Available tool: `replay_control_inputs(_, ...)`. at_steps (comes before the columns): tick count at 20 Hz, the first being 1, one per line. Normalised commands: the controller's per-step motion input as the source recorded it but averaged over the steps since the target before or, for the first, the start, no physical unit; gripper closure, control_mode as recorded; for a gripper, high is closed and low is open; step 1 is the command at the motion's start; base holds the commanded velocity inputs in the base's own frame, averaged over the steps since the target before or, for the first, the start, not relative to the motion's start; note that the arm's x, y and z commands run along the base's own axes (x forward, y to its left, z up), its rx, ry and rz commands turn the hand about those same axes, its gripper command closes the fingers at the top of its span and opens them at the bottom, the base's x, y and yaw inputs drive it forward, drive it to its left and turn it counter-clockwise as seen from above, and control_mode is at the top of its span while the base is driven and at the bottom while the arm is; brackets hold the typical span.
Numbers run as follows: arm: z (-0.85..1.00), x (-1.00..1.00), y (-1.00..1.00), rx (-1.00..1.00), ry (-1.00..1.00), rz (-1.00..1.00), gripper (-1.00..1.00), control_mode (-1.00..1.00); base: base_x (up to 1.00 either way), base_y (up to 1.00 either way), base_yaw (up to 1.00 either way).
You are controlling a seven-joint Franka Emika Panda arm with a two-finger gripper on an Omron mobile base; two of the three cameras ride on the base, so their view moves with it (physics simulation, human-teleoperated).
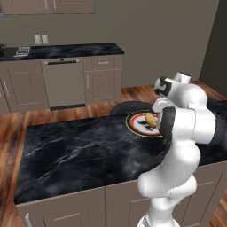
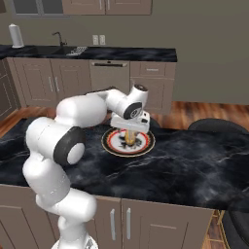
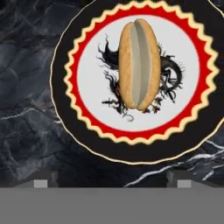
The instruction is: Move the hot dog bun to the plate on the dining table and place the condiment next to that plate. Then navigate to the fridge and take the sausage and place it on the plate as well.
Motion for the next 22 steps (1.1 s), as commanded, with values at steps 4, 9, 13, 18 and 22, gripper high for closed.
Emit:
replay_control_inputs(4,0.72,-1.00,0.00,0.04,-0.23,-0.08,-1.00,-1.00,0.00,0.00,0.00)
replay_control_inputs(9,0.79,-0.97,0.00,0.04,-0.17,-0.09,-1.00,-1.00,0.00,0.00,0.00)
replay_control_inputs(13,0.56,-0.86,0.05,0.02,-0.05,-0.15,-1.00,-1.00,0.00,0.00,0.00)
replay_control_inputs(18,0.24,-0.79,0.12,0.00,0.00,-0.20,-1.00,-1.00,0.00,0.00,0.00)
replay_control_inputs(22,0.20,-0.85,0.10,0.00,-0.07,-0.14,-1.00,-1.00,0.00,0.00,0.00)
